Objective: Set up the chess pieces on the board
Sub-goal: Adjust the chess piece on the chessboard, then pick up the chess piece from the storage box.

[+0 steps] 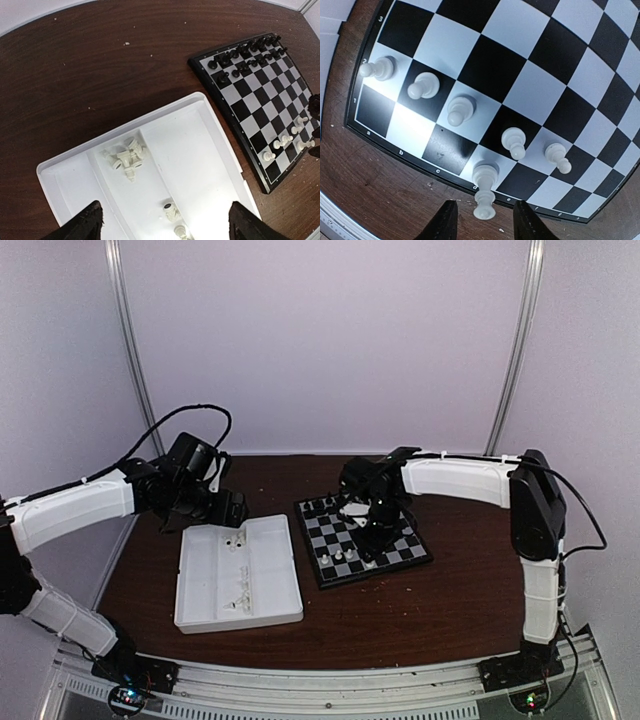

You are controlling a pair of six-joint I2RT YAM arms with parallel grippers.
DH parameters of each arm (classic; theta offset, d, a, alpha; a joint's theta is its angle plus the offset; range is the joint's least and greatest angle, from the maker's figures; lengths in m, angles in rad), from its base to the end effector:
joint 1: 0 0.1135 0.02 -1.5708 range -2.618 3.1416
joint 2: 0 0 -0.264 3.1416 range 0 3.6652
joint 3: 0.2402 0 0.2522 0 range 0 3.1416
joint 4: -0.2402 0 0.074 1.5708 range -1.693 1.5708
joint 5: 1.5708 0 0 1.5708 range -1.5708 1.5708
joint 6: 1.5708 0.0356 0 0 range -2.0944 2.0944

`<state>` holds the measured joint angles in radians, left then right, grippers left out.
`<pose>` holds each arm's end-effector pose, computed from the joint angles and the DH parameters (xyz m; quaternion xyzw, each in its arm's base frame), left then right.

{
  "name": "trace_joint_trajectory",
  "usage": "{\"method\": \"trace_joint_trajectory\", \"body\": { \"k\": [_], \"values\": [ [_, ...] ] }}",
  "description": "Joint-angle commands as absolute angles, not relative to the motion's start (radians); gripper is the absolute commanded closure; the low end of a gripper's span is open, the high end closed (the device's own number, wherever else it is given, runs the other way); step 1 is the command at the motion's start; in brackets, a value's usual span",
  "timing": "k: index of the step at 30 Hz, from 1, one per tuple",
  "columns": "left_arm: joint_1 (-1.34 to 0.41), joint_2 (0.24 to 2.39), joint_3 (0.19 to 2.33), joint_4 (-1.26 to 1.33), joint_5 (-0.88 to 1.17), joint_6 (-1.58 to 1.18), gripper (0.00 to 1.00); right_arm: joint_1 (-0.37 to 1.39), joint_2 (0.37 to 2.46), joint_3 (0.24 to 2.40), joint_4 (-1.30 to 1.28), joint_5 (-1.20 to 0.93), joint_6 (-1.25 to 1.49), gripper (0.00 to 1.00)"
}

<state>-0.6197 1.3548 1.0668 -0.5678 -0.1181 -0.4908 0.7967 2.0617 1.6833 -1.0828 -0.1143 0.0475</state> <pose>0.2361 -0.1633 0.2767 0.0396 0.9345 -0.1372 0.3260 0.2811 0.2933 0.2029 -0.3677 0.9266 0.0744 0.0265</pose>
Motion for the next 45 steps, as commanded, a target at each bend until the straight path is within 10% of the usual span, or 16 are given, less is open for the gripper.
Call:
{"method": "trace_joint_trajectory", "body": {
  "k": [1,12,45],
  "values": [
    [-0.589,1.421,1.107,-0.609,-0.110,-0.540,0.18,0.802,1.947,1.682,-1.044,-0.095,0.034,0.59],
    [-0.565,1.600,1.141,-0.661,-0.032,-0.568,0.59,0.802,1.743,1.597,-0.887,-0.189,0.013,0.58],
    [-0.637,1.803,1.082,-0.660,0.015,-0.739,0.80,0.802,1.693,1.498,-0.757,-0.238,-0.009,0.60]
  ]
}}
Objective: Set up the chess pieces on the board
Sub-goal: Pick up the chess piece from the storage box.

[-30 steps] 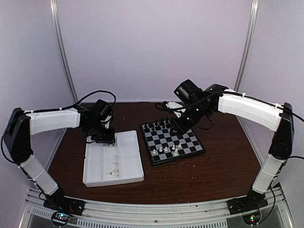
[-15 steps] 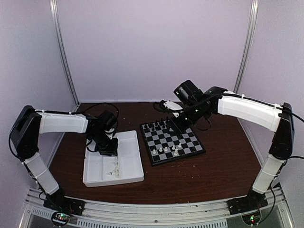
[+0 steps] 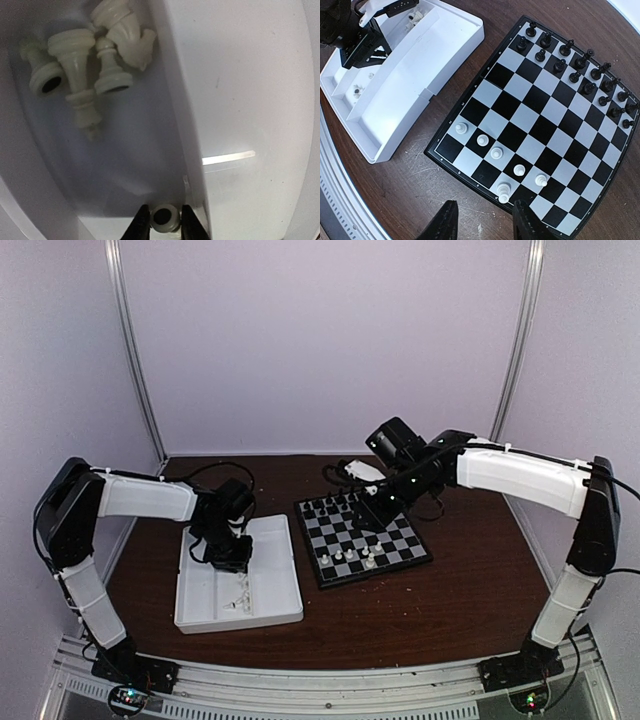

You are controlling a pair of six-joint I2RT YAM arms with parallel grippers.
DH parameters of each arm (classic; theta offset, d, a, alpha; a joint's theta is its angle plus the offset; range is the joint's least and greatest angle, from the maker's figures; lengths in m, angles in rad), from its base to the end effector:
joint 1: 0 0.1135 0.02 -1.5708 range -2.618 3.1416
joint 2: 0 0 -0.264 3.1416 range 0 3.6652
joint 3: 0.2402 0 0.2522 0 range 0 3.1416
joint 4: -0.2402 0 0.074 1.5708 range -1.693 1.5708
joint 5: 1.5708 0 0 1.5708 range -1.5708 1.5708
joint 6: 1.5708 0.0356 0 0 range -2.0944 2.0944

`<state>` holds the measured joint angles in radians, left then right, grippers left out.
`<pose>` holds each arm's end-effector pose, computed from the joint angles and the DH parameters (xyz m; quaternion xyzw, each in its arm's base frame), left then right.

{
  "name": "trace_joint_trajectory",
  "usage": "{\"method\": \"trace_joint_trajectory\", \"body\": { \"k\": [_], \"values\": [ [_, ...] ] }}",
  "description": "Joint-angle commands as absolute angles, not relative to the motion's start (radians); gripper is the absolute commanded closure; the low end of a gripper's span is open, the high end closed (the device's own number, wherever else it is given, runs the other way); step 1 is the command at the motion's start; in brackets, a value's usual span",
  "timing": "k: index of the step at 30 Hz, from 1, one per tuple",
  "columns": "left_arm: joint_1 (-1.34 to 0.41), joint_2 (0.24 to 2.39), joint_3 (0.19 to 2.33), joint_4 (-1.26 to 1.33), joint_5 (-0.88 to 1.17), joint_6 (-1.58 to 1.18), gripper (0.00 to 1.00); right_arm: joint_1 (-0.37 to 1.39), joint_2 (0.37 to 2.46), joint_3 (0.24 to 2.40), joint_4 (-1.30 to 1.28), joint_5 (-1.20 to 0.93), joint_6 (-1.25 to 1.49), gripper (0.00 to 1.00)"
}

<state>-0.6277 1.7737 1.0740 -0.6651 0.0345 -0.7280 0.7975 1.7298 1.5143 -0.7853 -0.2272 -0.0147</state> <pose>0.2596 -0.1899 0.1530 -0.0481 0.9934 -0.0778 0.0693 0.2545 0.2722 0.2889 -0.4059 0.8633 0.2071 0.2167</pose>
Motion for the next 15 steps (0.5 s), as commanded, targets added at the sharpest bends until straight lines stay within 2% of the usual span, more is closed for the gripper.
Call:
{"method": "trace_joint_trajectory", "body": {
  "k": [1,3,5,11,15],
  "values": [
    [-0.637,1.803,1.084,-0.667,0.014,-0.738,0.82,0.802,1.690,1.493,-0.753,-0.241,-0.005,0.60],
    [-0.637,1.788,1.081,-0.677,-0.027,-0.743,0.88,0.802,1.685,1.485,-0.739,-0.249,0.000,0.60],
    [-0.637,1.750,1.063,-0.673,-0.050,-0.758,0.89,0.802,1.680,1.476,-0.724,-0.263,0.014,0.60],
    [-0.637,1.535,1.016,-0.574,-0.058,-0.833,0.89,0.806,1.641,1.429,-0.585,-0.272,0.154,0.62],
    [-0.637,1.411,0.964,-0.390,0.014,-0.991,0.88,0.836,1.540,1.306,-0.344,-0.200,0.240,0.61]
  ]
}}
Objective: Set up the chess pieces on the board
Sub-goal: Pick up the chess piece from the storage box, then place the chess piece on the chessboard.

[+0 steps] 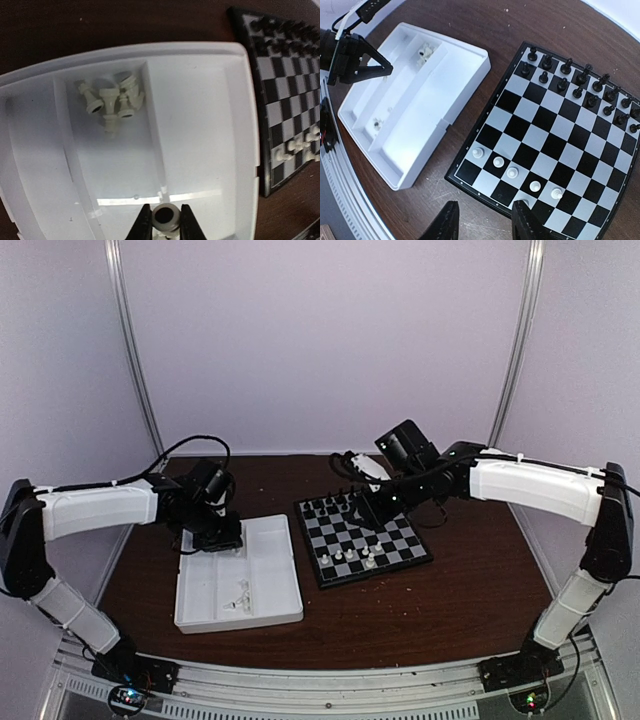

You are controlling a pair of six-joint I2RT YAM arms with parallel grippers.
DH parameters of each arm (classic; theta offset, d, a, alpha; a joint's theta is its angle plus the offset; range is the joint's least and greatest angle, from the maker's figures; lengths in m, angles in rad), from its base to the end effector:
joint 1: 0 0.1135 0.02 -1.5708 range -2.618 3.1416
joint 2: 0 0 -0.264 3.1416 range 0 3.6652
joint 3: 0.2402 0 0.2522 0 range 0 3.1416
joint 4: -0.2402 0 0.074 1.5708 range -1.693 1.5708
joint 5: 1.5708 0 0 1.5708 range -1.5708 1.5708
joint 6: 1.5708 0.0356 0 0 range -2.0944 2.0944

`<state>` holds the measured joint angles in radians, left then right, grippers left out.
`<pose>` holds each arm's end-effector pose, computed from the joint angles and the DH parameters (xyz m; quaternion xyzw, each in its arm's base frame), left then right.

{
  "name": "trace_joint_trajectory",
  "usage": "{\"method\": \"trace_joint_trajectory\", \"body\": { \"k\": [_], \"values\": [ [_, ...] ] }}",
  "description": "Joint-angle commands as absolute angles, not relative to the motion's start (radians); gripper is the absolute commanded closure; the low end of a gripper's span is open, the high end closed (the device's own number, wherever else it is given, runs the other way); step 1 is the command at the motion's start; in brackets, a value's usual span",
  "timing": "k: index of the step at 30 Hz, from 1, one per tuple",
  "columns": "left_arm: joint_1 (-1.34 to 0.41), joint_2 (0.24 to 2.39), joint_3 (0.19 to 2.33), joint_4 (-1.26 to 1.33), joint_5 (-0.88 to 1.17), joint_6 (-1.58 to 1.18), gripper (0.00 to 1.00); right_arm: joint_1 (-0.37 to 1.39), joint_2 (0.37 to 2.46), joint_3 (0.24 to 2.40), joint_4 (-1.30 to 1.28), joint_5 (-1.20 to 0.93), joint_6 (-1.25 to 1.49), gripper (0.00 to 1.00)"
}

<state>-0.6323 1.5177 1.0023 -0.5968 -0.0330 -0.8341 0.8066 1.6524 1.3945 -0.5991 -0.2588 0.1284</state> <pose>0.2404 -0.1747 0.2103 -0.1018 0.9684 -0.1402 0.1796 0.2458 0.2696 0.2902 -0.3516 0.8612 0.2641 0.2548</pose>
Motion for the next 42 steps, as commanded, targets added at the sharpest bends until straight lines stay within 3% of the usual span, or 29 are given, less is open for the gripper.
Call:
{"method": "trace_joint_trajectory", "body": {
  "k": [1,6,17,42],
  "values": [
    [-0.637,1.385,0.949,-0.336,0.042,-1.039,0.88,0.848,1.515,1.261,-0.264,-0.190,0.256,0.61],
    [-0.656,1.311,0.865,-0.062,0.056,-1.287,0.89,0.922,1.474,1.133,0.083,-0.154,0.275,0.61],
    [-0.704,1.284,0.804,0.218,0.015,-1.587,0.88,1.023,1.683,1.194,0.365,-0.148,0.275,0.60],
    [-0.713,1.219,0.735,0.251,0.014,-1.649,0.84,1.005,1.906,1.372,0.350,-0.191,0.323,0.65]
  ]
}}
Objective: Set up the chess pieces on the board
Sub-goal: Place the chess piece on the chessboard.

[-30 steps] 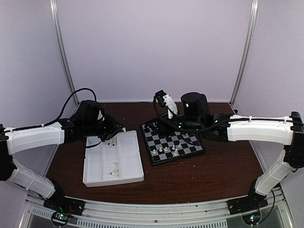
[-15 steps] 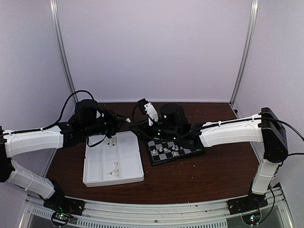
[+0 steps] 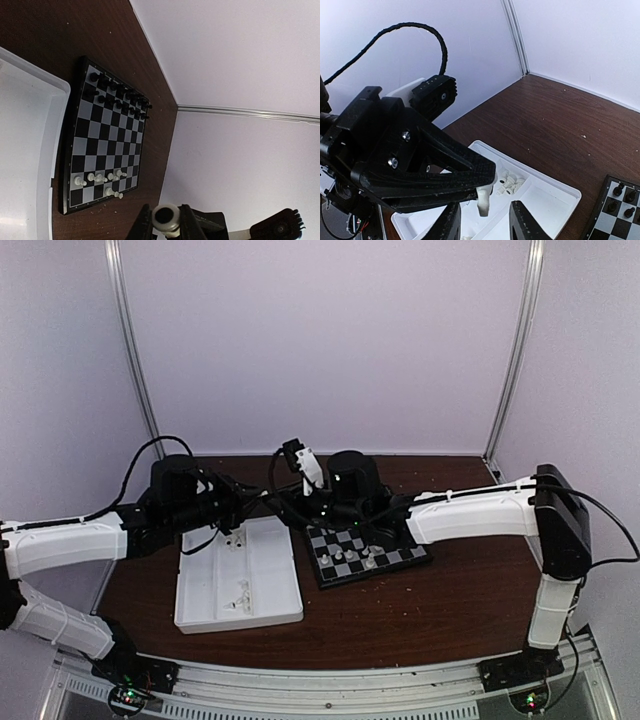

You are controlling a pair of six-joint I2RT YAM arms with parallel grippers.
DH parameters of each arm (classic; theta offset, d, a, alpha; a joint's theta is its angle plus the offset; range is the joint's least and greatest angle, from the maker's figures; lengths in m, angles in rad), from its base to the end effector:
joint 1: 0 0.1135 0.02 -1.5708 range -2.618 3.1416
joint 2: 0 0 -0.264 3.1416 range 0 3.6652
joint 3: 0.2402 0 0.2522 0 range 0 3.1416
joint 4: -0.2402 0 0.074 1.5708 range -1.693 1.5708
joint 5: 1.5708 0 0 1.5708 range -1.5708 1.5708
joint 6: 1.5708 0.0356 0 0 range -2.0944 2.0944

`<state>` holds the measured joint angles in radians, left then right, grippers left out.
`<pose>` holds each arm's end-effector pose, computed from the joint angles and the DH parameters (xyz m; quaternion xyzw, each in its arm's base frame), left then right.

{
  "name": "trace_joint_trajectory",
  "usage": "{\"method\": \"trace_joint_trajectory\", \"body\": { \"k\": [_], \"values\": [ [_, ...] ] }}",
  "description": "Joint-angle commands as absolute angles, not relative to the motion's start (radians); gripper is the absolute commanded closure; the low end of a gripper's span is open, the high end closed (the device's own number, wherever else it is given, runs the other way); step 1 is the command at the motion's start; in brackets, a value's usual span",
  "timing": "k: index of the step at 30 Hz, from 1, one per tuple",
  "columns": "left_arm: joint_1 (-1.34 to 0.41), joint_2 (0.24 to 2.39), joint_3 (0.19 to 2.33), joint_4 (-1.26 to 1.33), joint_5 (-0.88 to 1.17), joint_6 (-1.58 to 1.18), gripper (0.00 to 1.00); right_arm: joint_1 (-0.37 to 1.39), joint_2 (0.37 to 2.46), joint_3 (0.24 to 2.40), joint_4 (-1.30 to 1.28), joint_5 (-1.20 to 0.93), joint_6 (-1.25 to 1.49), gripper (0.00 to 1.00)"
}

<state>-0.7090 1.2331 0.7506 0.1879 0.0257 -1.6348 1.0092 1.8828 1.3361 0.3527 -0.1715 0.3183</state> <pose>0.2136 -0.1845 0.2703 -0.3518 0.7221 -0.5529 0.2218 0.2337 0.3829 0.2676 -0.3117 0.7055 0.4421 0.4578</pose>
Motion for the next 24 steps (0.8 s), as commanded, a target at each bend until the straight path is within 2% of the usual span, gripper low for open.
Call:
{"method": "trace_joint_trajectory", "body": {
  "k": [1,7,19,24],
  "values": [
    [-0.713,1.222,0.735,0.254,0.015,-1.649,0.84,1.005,1.907,1.375,0.351,-0.190,0.324,0.67],
    [-0.713,1.224,0.729,0.264,0.015,-1.658,0.84,1.004,1.924,1.396,0.335,-0.185,0.321,0.75],
    [-0.713,1.238,0.724,0.284,0.021,-1.672,0.84,0.993,1.942,1.404,0.348,-0.189,0.331,0.79],
    [-0.713,1.245,0.720,0.290,0.025,-1.679,0.84,0.988,1.945,1.406,0.359,-0.191,0.334,0.77]
  ]
}}
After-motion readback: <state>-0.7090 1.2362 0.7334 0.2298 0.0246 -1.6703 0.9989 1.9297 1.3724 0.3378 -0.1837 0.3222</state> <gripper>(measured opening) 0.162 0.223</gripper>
